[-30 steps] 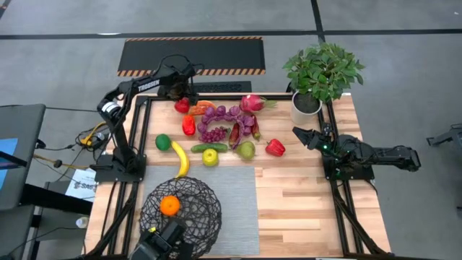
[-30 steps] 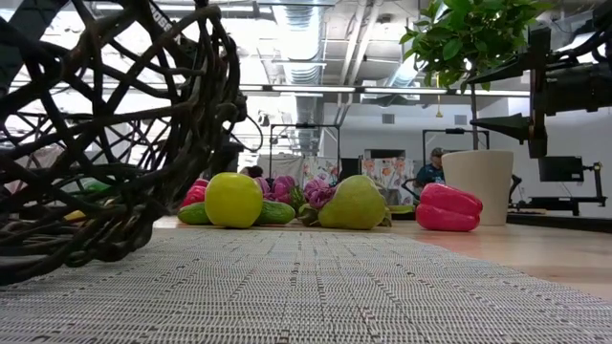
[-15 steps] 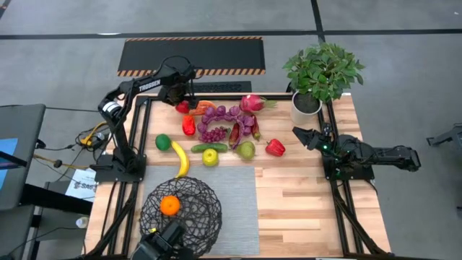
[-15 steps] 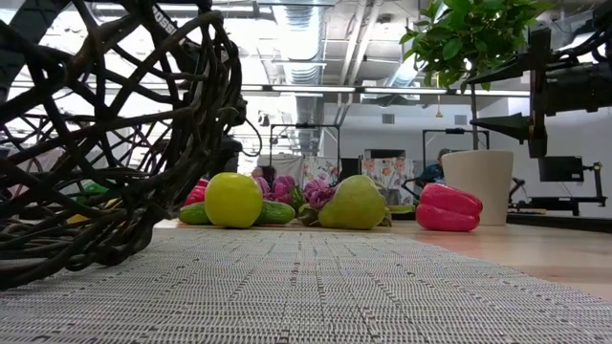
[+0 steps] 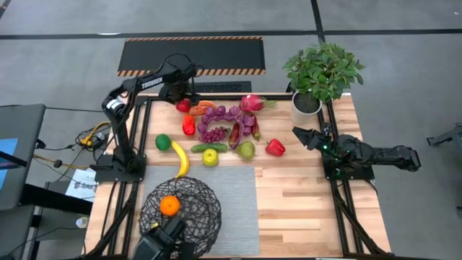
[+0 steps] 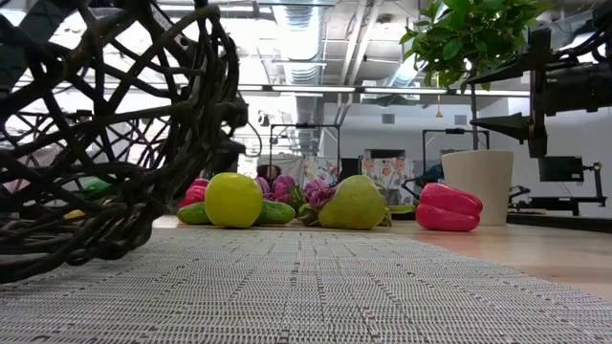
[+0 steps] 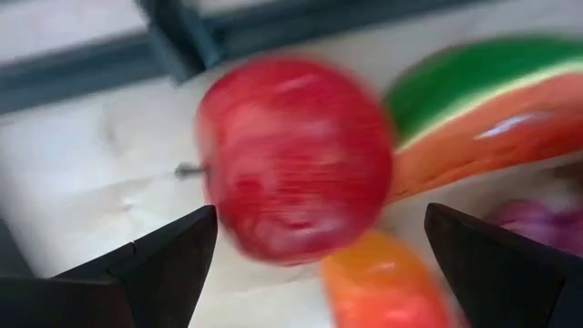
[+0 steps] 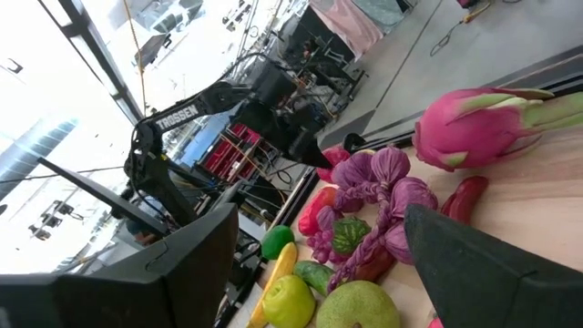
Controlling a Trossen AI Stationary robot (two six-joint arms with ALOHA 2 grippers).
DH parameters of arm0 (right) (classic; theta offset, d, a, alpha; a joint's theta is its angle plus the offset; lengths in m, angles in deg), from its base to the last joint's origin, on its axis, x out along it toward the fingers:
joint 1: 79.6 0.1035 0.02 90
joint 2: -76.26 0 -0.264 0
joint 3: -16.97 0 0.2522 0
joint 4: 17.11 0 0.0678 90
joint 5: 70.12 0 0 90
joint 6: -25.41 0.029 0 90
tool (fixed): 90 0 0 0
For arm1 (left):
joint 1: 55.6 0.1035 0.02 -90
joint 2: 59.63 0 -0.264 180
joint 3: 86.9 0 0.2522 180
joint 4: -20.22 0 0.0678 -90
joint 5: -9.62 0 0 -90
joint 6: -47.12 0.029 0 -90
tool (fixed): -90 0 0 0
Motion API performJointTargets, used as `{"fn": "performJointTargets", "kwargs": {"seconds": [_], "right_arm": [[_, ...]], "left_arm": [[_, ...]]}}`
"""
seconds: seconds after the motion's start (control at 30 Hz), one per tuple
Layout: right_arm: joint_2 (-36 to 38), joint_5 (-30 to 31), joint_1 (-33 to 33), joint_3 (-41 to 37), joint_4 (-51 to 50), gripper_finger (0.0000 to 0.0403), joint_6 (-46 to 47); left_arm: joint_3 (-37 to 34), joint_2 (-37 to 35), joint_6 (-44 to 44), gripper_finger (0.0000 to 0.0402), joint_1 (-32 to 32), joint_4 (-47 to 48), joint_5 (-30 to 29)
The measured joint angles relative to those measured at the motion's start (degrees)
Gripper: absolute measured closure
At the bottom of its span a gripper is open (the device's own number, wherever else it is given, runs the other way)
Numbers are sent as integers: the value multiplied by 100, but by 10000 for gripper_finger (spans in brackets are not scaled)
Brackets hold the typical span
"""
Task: Build produce basket
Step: Put the red apple into the black wire basket
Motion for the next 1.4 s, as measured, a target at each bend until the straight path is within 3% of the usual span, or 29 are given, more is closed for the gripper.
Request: {"fn": "performJointTargets", "kwargs": {"seconds": [0.37, 0.87, 1.13, 1.4], "right_arm": [[1, 4, -6, 0, 2, 69, 4], [2, 7, -7, 0, 2, 69, 4], [0, 7, -7, -1, 0, 69, 5], [0, 7, -7, 0, 2, 69, 5]], "left_arm": [[780, 604, 65, 36, -28, 757, -100], [989, 780, 259, 173, -17, 1124, -65], [1086, 780, 389, 178, -176, 1531, -23], [1930, 772, 494, 179, -558, 2283, -167]]}}
